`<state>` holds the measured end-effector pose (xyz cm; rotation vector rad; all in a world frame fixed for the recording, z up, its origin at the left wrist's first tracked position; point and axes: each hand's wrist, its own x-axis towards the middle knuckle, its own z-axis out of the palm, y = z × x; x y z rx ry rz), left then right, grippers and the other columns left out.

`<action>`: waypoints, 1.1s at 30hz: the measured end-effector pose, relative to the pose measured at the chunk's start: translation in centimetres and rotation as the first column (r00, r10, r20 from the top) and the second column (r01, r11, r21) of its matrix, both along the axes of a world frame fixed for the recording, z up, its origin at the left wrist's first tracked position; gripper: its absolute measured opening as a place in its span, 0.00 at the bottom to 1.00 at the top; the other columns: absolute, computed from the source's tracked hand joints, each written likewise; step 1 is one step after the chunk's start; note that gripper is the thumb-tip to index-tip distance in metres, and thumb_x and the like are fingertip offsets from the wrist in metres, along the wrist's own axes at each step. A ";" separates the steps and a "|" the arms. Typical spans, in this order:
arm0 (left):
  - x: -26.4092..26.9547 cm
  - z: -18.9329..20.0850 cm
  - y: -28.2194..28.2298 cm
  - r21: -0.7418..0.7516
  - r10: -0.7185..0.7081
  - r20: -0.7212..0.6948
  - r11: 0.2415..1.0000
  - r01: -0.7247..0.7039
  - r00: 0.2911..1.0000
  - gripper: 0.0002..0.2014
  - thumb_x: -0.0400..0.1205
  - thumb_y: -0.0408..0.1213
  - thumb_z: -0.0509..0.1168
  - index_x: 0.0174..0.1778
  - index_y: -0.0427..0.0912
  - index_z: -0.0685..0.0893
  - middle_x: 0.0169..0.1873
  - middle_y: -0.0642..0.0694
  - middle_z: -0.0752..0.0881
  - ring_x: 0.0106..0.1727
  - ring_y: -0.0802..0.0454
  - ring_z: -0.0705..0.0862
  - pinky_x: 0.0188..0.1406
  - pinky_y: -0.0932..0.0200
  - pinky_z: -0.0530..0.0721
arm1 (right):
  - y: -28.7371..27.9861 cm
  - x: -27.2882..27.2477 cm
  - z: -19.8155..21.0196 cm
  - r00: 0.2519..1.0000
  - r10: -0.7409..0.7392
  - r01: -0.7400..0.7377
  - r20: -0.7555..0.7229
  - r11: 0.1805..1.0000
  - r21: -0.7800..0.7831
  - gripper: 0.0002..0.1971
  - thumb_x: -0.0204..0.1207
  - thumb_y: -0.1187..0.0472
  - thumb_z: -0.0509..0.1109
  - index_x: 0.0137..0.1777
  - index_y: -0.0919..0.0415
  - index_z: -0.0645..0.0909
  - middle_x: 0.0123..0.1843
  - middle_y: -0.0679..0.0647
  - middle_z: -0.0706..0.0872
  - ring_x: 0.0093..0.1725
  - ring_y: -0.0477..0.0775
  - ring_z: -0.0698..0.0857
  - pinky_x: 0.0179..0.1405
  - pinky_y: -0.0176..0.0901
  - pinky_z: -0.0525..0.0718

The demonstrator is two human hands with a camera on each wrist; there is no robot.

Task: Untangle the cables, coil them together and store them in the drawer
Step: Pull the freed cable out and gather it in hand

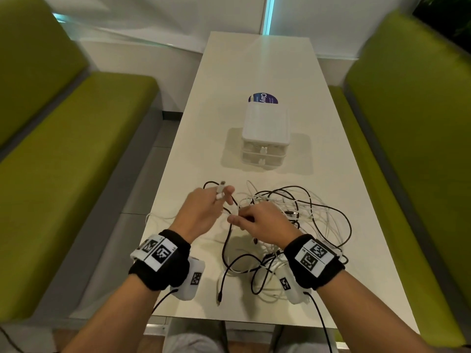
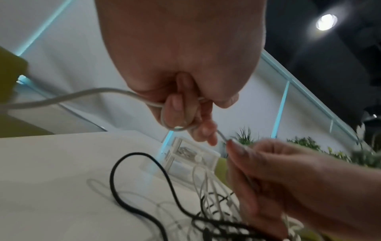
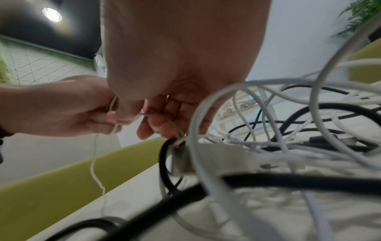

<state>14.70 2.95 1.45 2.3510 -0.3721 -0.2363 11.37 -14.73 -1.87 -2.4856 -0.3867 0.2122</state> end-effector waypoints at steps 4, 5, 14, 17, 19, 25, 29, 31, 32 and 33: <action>0.7 1.6 1.2 -0.328 0.134 0.033 0.937 -0.116 0.991 0.26 0.85 0.59 0.52 0.33 0.44 0.81 0.22 0.56 0.79 0.25 0.56 0.76 0.30 0.60 0.74 | 0.0 0.5 0.2 1.000 0.010 -0.010 0.008 1.000 0.011 0.24 0.84 0.42 0.62 0.36 0.59 0.82 0.27 0.52 0.82 0.28 0.47 0.79 0.32 0.41 0.74; 0.8 1.9 1.3 -0.392 0.157 0.045 0.911 -0.127 0.987 0.28 0.83 0.62 0.51 0.32 0.43 0.80 0.23 0.53 0.79 0.25 0.56 0.75 0.29 0.63 0.74 | -0.2 0.8 0.3 1.000 -0.006 0.005 0.020 1.000 0.030 0.23 0.85 0.43 0.62 0.36 0.59 0.82 0.27 0.50 0.81 0.28 0.45 0.78 0.32 0.39 0.74; 2.5 3.1 4.8 -0.554 0.427 0.061 0.766 -0.325 0.902 0.28 0.87 0.59 0.48 0.30 0.49 0.81 0.26 0.50 0.84 0.27 0.52 0.76 0.29 0.58 0.71 | -1.3 0.8 0.4 0.999 -0.036 0.038 0.033 0.997 -0.074 0.23 0.87 0.45 0.58 0.29 0.50 0.66 0.25 0.47 0.74 0.29 0.51 0.75 0.31 0.47 0.69; 2.0 1.8 3.4 -0.234 0.347 0.181 0.924 -0.303 0.920 0.25 0.88 0.56 0.48 0.45 0.48 0.87 0.53 0.54 0.88 0.48 0.55 0.84 0.43 0.58 0.74 | -0.3 1.1 0.5 0.998 -0.060 0.060 -0.002 0.998 -0.036 0.23 0.87 0.45 0.58 0.29 0.49 0.67 0.25 0.46 0.74 0.28 0.48 0.74 0.31 0.45 0.69; 1.2 1.1 2.1 -0.140 0.283 0.300 0.958 -0.252 0.911 0.20 0.89 0.53 0.50 0.53 0.49 0.86 0.66 0.60 0.80 0.54 0.59 0.83 0.49 0.59 0.74 | 0.0 1.0 0.3 0.997 -0.070 0.070 -0.011 0.997 -0.033 0.21 0.87 0.45 0.58 0.32 0.52 0.71 0.26 0.47 0.76 0.29 0.50 0.76 0.33 0.46 0.70; -0.5 -1.8 -1.1 0.063 -0.162 0.080 0.986 0.157 0.984 0.19 0.88 0.53 0.51 0.59 0.51 0.86 0.52 0.52 0.89 0.53 0.53 0.85 0.55 0.51 0.81 | -0.7 0.1 -0.2 0.990 -0.092 0.088 0.108 0.995 0.047 0.19 0.87 0.49 0.59 0.43 0.60 0.84 0.36 0.55 0.89 0.36 0.56 0.85 0.38 0.47 0.80; -0.8 -2.5 -1.5 0.149 -0.204 0.027 0.969 0.198 0.979 0.30 0.85 0.62 0.42 0.49 0.50 0.87 0.38 0.50 0.88 0.42 0.51 0.84 0.43 0.53 0.79 | -1.3 -0.3 0.1 0.989 -0.104 0.094 0.107 0.991 0.096 0.17 0.87 0.51 0.61 0.39 0.57 0.81 0.28 0.41 0.80 0.30 0.39 0.78 0.31 0.31 0.67; -0.7 -2.5 -1.3 0.086 -0.150 0.058 0.986 0.145 0.987 0.25 0.87 0.57 0.49 0.41 0.50 0.87 0.33 0.55 0.87 0.37 0.59 0.82 0.38 0.61 0.74 | -1.3 -0.2 -0.1 0.992 -0.088 0.082 0.093 0.994 0.065 0.17 0.86 0.49 0.62 0.37 0.53 0.81 0.27 0.39 0.79 0.29 0.37 0.77 0.32 0.29 0.68; -0.6 -2.3 -1.3 0.085 -0.116 0.095 0.991 0.108 0.989 0.21 0.88 0.53 0.53 0.38 0.48 0.86 0.31 0.55 0.86 0.35 0.60 0.81 0.36 0.62 0.72 | -1.2 -0.1 0.0 0.993 -0.085 0.082 0.086 0.996 0.042 0.18 0.85 0.47 0.63 0.34 0.52 0.79 0.26 0.40 0.79 0.29 0.39 0.77 0.31 0.30 0.68; -0.4 -2.1 -1.2 0.110 -0.091 0.155 0.991 0.074 0.984 0.18 0.88 0.48 0.56 0.38 0.46 0.85 0.31 0.53 0.86 0.36 0.56 0.81 0.36 0.61 0.70 | -1.2 0.0 -0.1 0.993 -0.090 0.089 0.078 0.996 0.017 0.20 0.84 0.45 0.63 0.31 0.50 0.77 0.26 0.42 0.79 0.28 0.41 0.77 0.30 0.32 0.68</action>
